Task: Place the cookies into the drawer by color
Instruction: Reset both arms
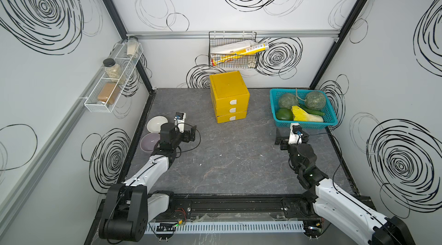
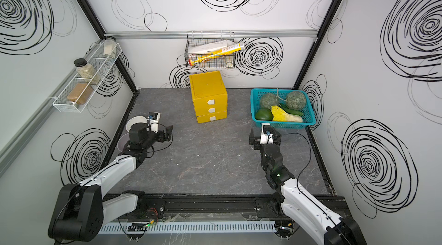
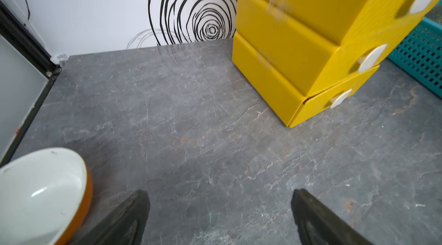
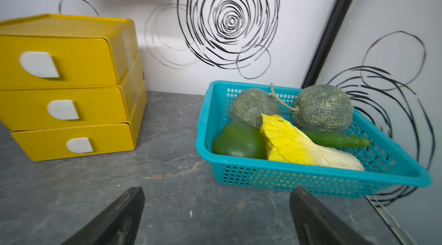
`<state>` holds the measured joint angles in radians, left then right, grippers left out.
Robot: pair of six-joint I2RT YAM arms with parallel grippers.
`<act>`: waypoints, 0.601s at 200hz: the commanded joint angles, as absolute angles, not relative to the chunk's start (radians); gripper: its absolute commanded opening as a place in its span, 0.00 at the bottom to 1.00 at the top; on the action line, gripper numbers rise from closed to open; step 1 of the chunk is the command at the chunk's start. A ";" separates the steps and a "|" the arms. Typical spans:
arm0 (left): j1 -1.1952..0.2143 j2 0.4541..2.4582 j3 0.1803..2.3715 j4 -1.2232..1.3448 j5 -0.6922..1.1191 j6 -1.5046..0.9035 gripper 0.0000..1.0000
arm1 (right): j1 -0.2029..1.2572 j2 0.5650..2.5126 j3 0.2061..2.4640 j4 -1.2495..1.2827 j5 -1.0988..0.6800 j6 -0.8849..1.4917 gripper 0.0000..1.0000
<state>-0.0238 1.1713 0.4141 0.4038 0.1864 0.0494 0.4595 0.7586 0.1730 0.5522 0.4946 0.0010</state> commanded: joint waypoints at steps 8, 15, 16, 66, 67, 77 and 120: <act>-0.005 1.172 0.322 0.675 0.246 0.055 0.99 | 0.400 0.817 0.120 0.725 0.529 -0.007 1.00; -0.003 1.182 0.306 0.704 0.249 0.053 0.99 | 0.387 0.840 0.113 0.754 0.531 -0.011 1.00; -0.003 1.183 0.304 0.708 0.249 0.052 0.99 | 0.385 0.844 0.112 0.757 0.532 -0.011 1.00; 0.018 1.260 0.225 0.931 0.225 0.021 0.99 | 0.261 1.000 0.074 0.980 0.462 0.014 1.00; 0.020 1.263 0.226 0.934 0.222 0.019 0.99 | 0.259 1.004 0.073 0.985 0.461 0.014 1.00; 0.027 1.285 0.224 0.984 0.203 -0.003 0.99 | 0.233 1.038 0.070 1.023 0.447 0.012 1.00; 0.034 1.367 0.262 1.048 0.133 -0.055 0.99 | 0.147 1.196 0.082 1.169 0.360 0.016 1.00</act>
